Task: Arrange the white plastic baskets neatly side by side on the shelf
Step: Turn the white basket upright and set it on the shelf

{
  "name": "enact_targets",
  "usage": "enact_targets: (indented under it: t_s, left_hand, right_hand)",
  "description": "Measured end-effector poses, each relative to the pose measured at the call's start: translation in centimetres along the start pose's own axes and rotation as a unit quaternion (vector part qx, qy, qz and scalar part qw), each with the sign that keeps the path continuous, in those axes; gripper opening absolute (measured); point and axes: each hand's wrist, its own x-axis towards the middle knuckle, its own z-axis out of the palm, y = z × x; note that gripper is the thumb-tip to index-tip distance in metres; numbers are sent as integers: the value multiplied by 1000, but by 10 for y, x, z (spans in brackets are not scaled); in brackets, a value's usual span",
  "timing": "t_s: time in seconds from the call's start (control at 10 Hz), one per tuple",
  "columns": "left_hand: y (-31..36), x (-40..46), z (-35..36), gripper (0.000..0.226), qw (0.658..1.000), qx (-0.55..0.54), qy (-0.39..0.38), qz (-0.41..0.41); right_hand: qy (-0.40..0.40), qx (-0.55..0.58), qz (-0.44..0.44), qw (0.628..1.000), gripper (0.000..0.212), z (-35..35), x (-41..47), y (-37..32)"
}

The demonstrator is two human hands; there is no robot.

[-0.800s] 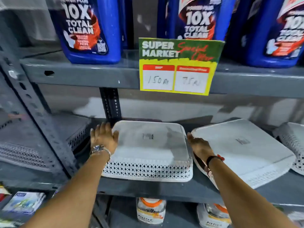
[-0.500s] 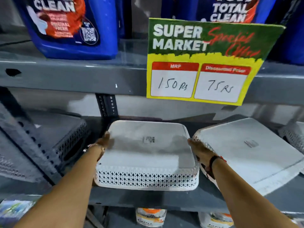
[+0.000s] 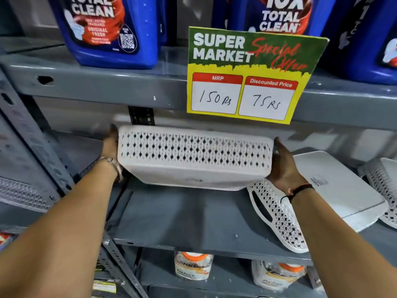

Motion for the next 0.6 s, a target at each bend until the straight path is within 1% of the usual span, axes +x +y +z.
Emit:
enact_targets:
  t_s: [0.1, 0.2, 0.3, 0.4, 0.5, 0.6]
  left_hand:
    - [-5, -8, 0, 73, 998, 15, -66, -2]
    - [-41, 44, -25, 78, 989, 122, -87, 4]
    - [-47, 47, -31, 58, 977, 200, -68, -4]
    - [-57, 37, -31, 24, 953, 294, -64, -25]
    - [-65, 32, -29, 27, 949, 312, -41, -29]
    - [-80, 30, -32, 34, 949, 313, -11, -26]
  right_hand:
    - [6, -69, -8, 998, 20, 1, -4, 3]
    - [34, -187, -4, 982, 10, -8, -14, 13]
    - [36, -249, 0, 968, 17, -11, -22, 20]
    - [13, -298, 8, 954, 15, -11, -30, 32]
    - [17, -345, 20, 938, 19, -12, -31, 39]
    - [31, -413, 48, 909, 12, -19, -24, 53]
